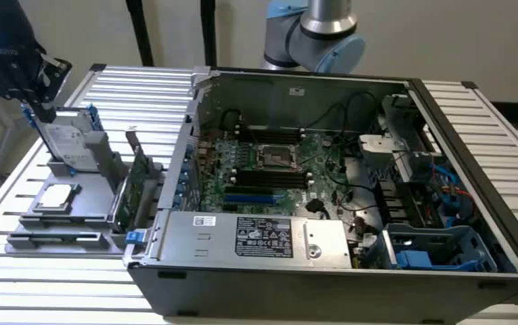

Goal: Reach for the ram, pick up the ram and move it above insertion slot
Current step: 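Reach for the ram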

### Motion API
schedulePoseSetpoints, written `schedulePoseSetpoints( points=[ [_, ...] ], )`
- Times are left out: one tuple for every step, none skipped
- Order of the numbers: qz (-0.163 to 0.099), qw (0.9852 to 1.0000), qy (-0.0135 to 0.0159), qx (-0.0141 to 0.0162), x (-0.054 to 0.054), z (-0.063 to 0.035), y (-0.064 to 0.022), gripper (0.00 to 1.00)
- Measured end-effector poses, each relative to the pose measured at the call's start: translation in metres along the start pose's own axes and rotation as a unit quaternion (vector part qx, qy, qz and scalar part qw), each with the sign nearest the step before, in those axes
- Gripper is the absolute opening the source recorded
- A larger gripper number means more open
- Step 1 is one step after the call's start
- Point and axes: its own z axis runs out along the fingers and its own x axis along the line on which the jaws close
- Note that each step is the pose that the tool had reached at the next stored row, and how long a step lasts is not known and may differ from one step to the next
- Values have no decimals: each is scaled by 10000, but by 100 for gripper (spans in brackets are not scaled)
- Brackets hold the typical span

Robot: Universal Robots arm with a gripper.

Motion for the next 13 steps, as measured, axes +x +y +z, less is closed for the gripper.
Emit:
schedulePoseSetpoints(
  points=[
    [0,10000,0,0,0,0,0,11],
    [0,10000,0,0,0,0,0,11],
    [1,10000,0,0,0,0,0,11],
    [1,10000,0,0,0,0,0,11],
    [0,10000,0,0,0,0,0,11],
    [0,10000,0,0,0,0,0,11],
    [1,10000,0,0,0,0,0,11],
    [1,10000,0,0,0,0,0,11],
    [1,10000,0,0,0,0,0,11],
    [1,10000,0,0,0,0,0,11],
    [1,10000,0,0,0,0,0,11],
    [1,10000,0,0,0,-1,0,11],
    [1,10000,1,1,1,-2,-3,11]
  ],
)
